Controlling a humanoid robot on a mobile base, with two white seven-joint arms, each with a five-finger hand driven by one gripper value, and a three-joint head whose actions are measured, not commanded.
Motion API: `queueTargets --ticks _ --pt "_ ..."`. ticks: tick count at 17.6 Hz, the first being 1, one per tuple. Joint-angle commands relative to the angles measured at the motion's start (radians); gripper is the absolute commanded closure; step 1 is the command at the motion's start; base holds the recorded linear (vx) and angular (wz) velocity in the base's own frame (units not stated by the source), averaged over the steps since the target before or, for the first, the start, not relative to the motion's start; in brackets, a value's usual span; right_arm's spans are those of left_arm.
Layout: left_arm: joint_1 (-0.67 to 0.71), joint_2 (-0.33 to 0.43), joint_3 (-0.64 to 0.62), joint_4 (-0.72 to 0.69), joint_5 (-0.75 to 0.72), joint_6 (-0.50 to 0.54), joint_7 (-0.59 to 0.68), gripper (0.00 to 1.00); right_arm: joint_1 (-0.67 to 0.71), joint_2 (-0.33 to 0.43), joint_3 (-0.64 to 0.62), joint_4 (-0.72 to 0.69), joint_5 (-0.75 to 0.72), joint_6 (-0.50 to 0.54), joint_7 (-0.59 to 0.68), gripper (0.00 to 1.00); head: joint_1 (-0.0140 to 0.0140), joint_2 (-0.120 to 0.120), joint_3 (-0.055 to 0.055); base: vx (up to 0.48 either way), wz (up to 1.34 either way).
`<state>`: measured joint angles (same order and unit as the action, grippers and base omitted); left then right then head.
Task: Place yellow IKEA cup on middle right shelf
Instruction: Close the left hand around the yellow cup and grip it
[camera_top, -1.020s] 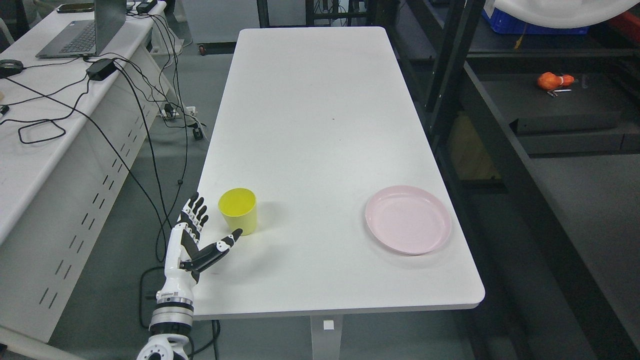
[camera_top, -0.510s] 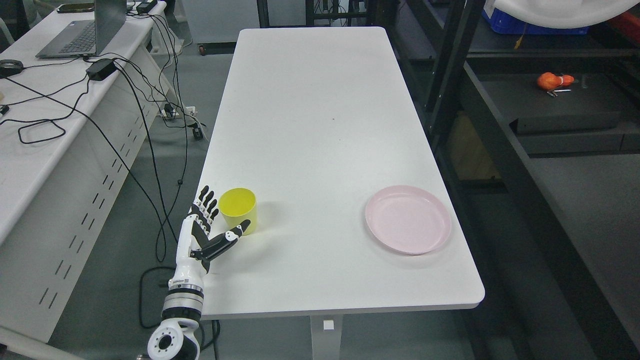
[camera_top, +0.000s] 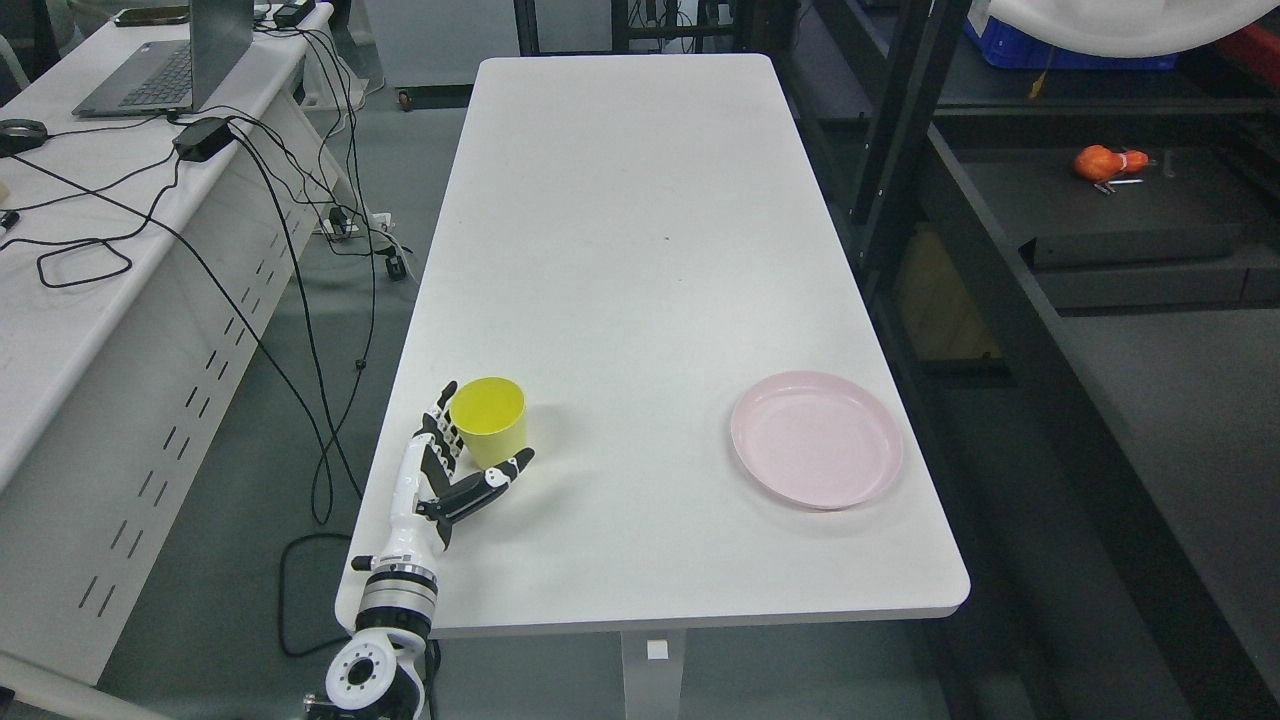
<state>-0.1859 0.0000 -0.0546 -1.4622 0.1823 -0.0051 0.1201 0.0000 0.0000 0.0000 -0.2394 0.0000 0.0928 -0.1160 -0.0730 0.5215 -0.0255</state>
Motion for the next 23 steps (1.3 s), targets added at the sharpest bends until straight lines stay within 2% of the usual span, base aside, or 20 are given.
queueTargets --ticks 1,7,16,18,20,23 --pt "-0.030 0.017 -0.041 0.040 -0.015 0.028 0.003 0.01 0.014 -0.017 0.017 0.000 -0.025 0.001 -0.001 0.01 0.0000 0.000 0.000 0.000 0.00" --pt "-0.092 0.017 0.019 0.120 -0.052 0.059 0.003 0.01 0.014 -0.017 0.017 0.000 -0.025 0.001 -0.001 0.01 0.0000 0.000 0.000 0.000 0.00" --pt "-0.260 0.017 0.125 0.348 -0.049 0.057 -0.004 0.03 0.014 -0.017 0.017 0.000 -0.025 0.001 -0.001 0.01 0.0000 0.000 0.000 0.000 0.00" --pt "-0.260 0.017 0.127 0.350 -0.049 0.053 -0.004 0.08 0.014 -0.017 0.017 0.000 -0.025 0.001 -0.001 0.01 0.0000 0.000 0.000 0.000 0.00" --pt "-0.254 0.017 0.133 0.356 -0.046 0.030 -0.004 0.20 0.014 -0.017 0.017 0.000 -0.025 0.001 -0.001 0.01 0.0000 0.000 0.000 0.000 0.00" --pt "-0.254 0.017 0.137 0.419 -0.031 -0.094 -0.004 0.49 0.014 -0.017 0.017 0.000 -0.025 0.001 -0.001 0.01 0.0000 0.000 0.000 0.000 0.00"
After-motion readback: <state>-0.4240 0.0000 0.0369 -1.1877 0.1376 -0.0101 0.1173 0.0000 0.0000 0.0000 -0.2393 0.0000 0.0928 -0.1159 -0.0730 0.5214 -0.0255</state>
